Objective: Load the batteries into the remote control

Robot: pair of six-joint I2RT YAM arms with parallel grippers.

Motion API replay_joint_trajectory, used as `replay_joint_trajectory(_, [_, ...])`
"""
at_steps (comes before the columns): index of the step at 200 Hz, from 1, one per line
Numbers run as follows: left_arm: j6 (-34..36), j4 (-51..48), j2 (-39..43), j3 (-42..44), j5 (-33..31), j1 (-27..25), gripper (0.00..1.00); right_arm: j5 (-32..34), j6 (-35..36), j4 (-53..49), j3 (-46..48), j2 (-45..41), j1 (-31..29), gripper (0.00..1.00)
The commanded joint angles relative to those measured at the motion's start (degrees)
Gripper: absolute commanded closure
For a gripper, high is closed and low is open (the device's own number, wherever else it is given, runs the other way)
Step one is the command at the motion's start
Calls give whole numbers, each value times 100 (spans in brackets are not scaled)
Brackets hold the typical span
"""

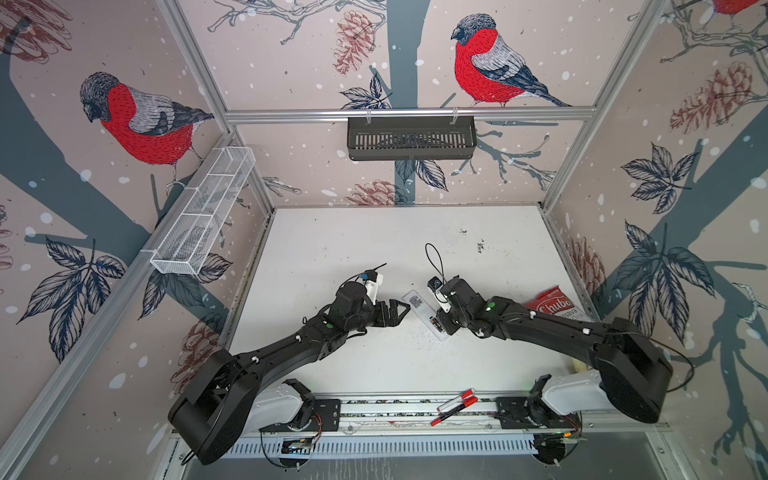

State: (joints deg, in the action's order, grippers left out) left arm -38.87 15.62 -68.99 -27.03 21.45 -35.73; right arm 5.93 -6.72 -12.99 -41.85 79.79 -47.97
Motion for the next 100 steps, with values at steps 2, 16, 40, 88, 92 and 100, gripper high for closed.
replay_joint_trajectory(2, [238,-159,13,-108,136,82,3,-167,-404,680,89,25,-102,77])
replay_joint_trajectory(16, [317,-262,2,-183,153,126,3,-221,-463,771,111,80,-134,77])
replay_joint_trajectory(40, [469,-337,-34,-269,215,182,3,-342,-520,1004,166,122,-168,77])
replay_joint_trajectory(88, [749,-499,-84,-423,459,217,3,-352,-524,1174,325,274,-187,77])
replay_joint_trajectory(92, [788,-533,-90,-446,485,220,3,-348,-543,1186,339,274,-186,77])
replay_joint_trajectory(100, [855,-579,-105,-482,527,222,3,-341,-549,1193,360,274,-182,77])
